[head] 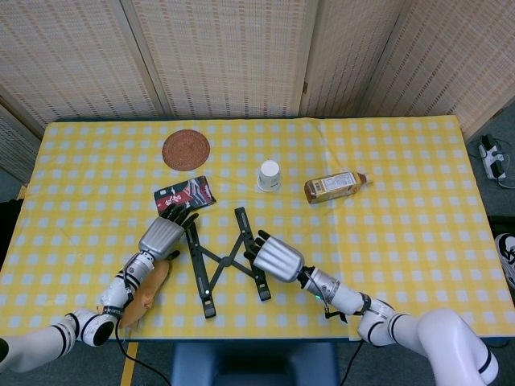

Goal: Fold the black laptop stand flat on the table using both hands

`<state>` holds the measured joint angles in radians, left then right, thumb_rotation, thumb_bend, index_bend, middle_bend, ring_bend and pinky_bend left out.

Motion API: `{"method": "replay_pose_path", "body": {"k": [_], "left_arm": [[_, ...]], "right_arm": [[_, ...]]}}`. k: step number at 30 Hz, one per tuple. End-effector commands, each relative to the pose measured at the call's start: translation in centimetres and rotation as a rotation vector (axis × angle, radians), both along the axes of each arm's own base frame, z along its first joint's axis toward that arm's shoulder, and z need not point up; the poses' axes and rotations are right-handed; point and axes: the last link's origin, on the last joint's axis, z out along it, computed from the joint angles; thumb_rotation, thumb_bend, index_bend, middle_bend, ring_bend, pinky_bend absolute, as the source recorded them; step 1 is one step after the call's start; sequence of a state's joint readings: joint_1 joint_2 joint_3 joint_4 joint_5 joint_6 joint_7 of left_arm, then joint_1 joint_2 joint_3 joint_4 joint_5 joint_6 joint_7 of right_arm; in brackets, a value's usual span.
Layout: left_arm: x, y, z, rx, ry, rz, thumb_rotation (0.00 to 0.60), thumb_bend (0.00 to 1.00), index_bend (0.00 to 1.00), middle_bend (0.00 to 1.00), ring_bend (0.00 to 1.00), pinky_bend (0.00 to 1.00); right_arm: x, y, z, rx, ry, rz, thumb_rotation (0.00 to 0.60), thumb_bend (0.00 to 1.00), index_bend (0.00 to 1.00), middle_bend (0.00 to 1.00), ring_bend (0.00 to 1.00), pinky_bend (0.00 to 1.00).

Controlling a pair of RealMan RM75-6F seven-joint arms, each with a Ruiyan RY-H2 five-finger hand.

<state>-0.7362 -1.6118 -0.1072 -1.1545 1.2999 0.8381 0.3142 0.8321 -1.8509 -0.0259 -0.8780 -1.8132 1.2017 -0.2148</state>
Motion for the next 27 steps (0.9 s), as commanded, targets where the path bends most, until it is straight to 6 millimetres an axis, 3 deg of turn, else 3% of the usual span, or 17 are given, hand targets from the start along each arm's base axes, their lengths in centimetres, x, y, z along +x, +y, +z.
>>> {"method": "replay_pose_path", "body": {"k": [1, 19, 27], "left_arm": [[0.2, -0.2, -0.4, -0.011, -0.038, 0.006, 0.6, 0.24, 0.0, 0.0, 0.0, 0.0], [0.4, 0.0, -0.7, -0.016, -0.074, 0.0, 0.6, 0.23, 0.0, 0.0, 0.0, 0.0], [0.2, -0.2, -0.7, -0.029, -0.094, 0.018, 0.6, 0.23, 0.0, 0.0, 0.0, 0.0]], "right_arm": [[0.2, 0.1, -0.5, -0.01, 0.007, 0.024, 0.6, 0.15, 0.46, 0.6, 0.54, 0.37], [0.2, 0.3, -3.4, 0.005, 0.033, 0.071, 0.6, 0.15, 0.47, 0.61, 0.56, 0.37], [0.4, 0.5, -3.6, 0.002, 0.004, 0.095, 0.6, 0.15, 0.47, 0.61, 0.56, 0.37]]}}
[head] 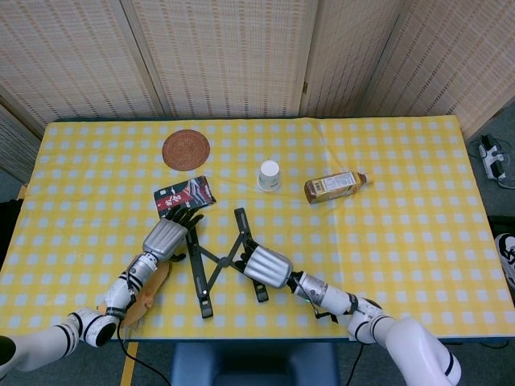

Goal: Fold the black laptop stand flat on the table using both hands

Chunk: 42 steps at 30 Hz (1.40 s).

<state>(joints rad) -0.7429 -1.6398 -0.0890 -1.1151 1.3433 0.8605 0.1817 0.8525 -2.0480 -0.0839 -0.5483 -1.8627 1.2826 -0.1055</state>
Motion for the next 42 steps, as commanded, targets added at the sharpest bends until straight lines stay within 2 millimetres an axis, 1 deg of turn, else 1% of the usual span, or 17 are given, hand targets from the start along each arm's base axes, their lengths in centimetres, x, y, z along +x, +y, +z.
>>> {"method": "replay_pose_path", "body": {"k": [1, 15, 26, 34, 42], "left_arm": [[-0.1, 0.0, -0.1, -0.009, -0.012, 0.013, 0.6, 0.23, 0.0, 0.0, 0.0, 0.0], [0.0, -0.2, -0.3, -0.072, -0.1, 0.094, 0.6, 0.23, 0.0, 0.0, 0.0, 0.0], [0.1, -0.4, -0.6, -0.09, -0.121, 0.104, 0.6, 0.23, 0.0, 0.0, 0.0, 0.0], [0.5, -0.7, -0.9, -0.109, -0.146, 0.111, 0.6, 0.23, 0.0, 0.0, 0.0, 0.0], [1.4, -0.9, -1.3, -0.125, -0.159, 0.1, 0.6, 0.23, 0.0, 0.0, 0.0, 0.0]], "right_arm": [[0.2, 0.2, -0.2, 0.001, -0.011, 0.009, 0.6, 0.15, 0.47, 0.61, 0.56, 0.37], [0.6, 0.7, -1.1, 0.014, -0.025, 0.032, 0.6, 0.15, 0.48, 0.61, 0.56, 0.37], [1.0, 1.0, -1.6, 0.021, -0.037, 0.048, 0.6, 0.15, 0.48, 0.61, 0.56, 0.37], [1.5, 1.2, -1.8, 0.019, -0.055, 0.061, 0.6, 0.15, 0.48, 0.61, 0.56, 0.37], [2.2, 1.5, -2.3, 0.023, -0.068, 0.067, 0.6, 0.15, 0.48, 0.61, 0.56, 0.37]]}}
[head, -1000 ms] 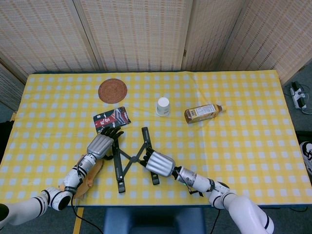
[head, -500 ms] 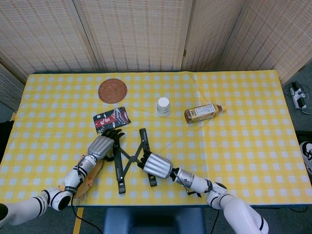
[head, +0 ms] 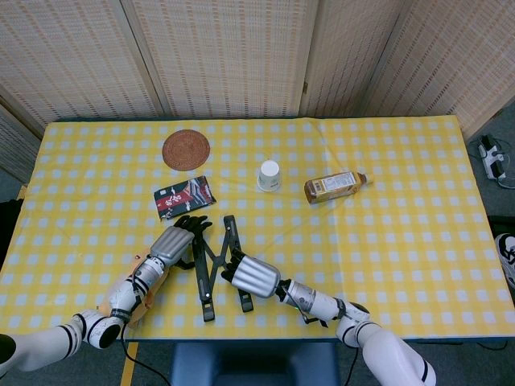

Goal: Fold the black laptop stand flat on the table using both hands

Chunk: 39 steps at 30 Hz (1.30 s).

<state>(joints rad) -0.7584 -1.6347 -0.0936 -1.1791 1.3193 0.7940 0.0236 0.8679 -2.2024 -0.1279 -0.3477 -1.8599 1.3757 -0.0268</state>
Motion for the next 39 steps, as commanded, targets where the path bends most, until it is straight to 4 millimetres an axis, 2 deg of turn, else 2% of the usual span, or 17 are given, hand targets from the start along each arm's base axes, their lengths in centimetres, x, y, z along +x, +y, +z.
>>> {"method": "replay_pose_path", "body": {"k": [1, 13, 16, 18, 23, 31, 35, 39], "left_arm": [[0.3, -0.1, -0.1, -0.002, -0.004, -0.004, 0.6, 0.23, 0.0, 0.0, 0.0, 0.0], [1.4, -0.5, -0.7, -0.023, -0.019, -0.022, 0.6, 0.23, 0.0, 0.0, 0.0, 0.0], [1.4, -0.5, -0.3, -0.011, -0.017, -0.031, 0.6, 0.23, 0.0, 0.0, 0.0, 0.0], [1.2, -0.4, 0.5, 0.008, -0.021, -0.034, 0.6, 0.23, 0.0, 0.0, 0.0, 0.0], [0.8, -0.7, 3.2, 0.048, -0.049, -0.031, 0.6, 0.23, 0.0, 0.0, 0.0, 0.0], [0.6, -1.5, 7.1, 0.105, -0.093, -0.042, 0.6, 0.23, 0.0, 0.0, 0.0, 0.0], [0.6, -1.8, 8.2, 0.119, -0.102, -0.05, 0.6, 0.23, 0.0, 0.0, 0.0, 0.0], [0.5, -1.9, 8.8, 0.128, -0.112, -0.042, 0.6, 0.23, 0.0, 0.0, 0.0, 0.0]], "right_arm": [[0.3, 0.1, -0.2, 0.002, -0.005, 0.003, 0.6, 0.15, 0.48, 0.61, 0.56, 0.37], [0.9, 0.9, -0.6, 0.019, -0.018, 0.028, 0.6, 0.15, 0.48, 0.61, 0.56, 0.37], [0.9, 1.0, -0.3, 0.032, -0.03, 0.035, 0.6, 0.15, 0.48, 0.61, 0.56, 0.37], [0.9, 0.7, 0.4, 0.022, -0.039, 0.047, 0.6, 0.15, 0.45, 0.56, 0.55, 0.37], [0.9, -0.5, 2.0, 0.048, 0.013, 0.062, 0.6, 0.15, 0.26, 0.39, 0.41, 0.34], [2.9, -1.0, 3.9, 0.193, 0.253, 0.027, 0.6, 0.15, 0.01, 0.16, 0.21, 0.14], [4.3, -0.7, 4.1, 0.241, 0.352, 0.004, 0.6, 0.15, 0.0, 0.08, 0.14, 0.12], [5.4, -0.9, 3.7, 0.246, 0.424, 0.004, 0.6, 0.15, 0.0, 0.06, 0.12, 0.1]]}}
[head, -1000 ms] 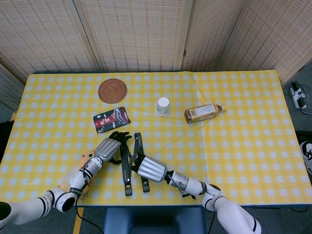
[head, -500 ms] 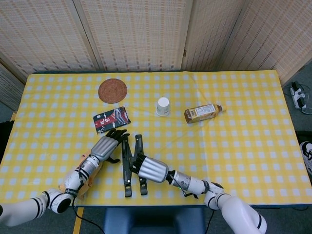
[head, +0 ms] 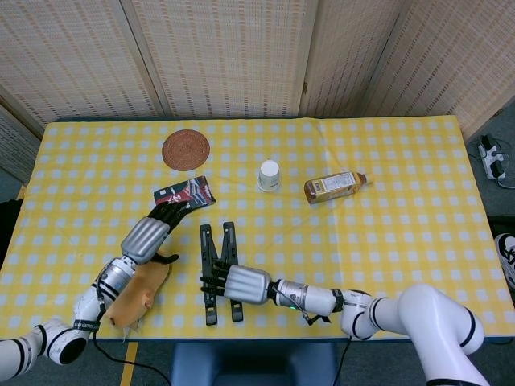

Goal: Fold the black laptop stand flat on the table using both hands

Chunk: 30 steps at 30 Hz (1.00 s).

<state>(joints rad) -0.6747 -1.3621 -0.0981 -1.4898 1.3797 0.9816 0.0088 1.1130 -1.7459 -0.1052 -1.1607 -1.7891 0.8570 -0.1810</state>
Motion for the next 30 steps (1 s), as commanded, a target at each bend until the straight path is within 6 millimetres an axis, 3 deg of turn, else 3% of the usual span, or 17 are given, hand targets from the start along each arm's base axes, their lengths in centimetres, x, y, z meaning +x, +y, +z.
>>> {"method": "replay_pose_path", "body": {"k": [1, 15, 20, 30], "left_arm": [[-0.1, 0.0, 0.3, 0.003, -0.011, 0.01, 0.6, 0.23, 0.0, 0.0, 0.0, 0.0], [-2.0, 0.3, 0.8, 0.017, -0.041, 0.069, 0.6, 0.23, 0.0, 0.0, 0.0, 0.0], [-2.5, 0.3, 0.9, 0.017, -0.045, 0.074, 0.6, 0.23, 0.0, 0.0, 0.0, 0.0], [-2.8, 0.1, 1.0, 0.024, -0.053, 0.073, 0.6, 0.23, 0.0, 0.0, 0.0, 0.0]], "right_arm": [[2.0, -1.2, 0.7, -0.019, 0.095, 0.031, 0.6, 0.15, 0.0, 0.06, 0.12, 0.1], [5.1, -1.5, -1.6, -0.007, 0.219, 0.082, 0.6, 0.15, 0.0, 0.06, 0.11, 0.1], [5.5, -1.3, -2.2, -0.003, 0.243, 0.1, 0.6, 0.15, 0.01, 0.12, 0.12, 0.1], [5.7, -1.3, -2.2, -0.004, 0.214, 0.1, 0.6, 0.16, 0.34, 0.33, 0.21, 0.11]]}}
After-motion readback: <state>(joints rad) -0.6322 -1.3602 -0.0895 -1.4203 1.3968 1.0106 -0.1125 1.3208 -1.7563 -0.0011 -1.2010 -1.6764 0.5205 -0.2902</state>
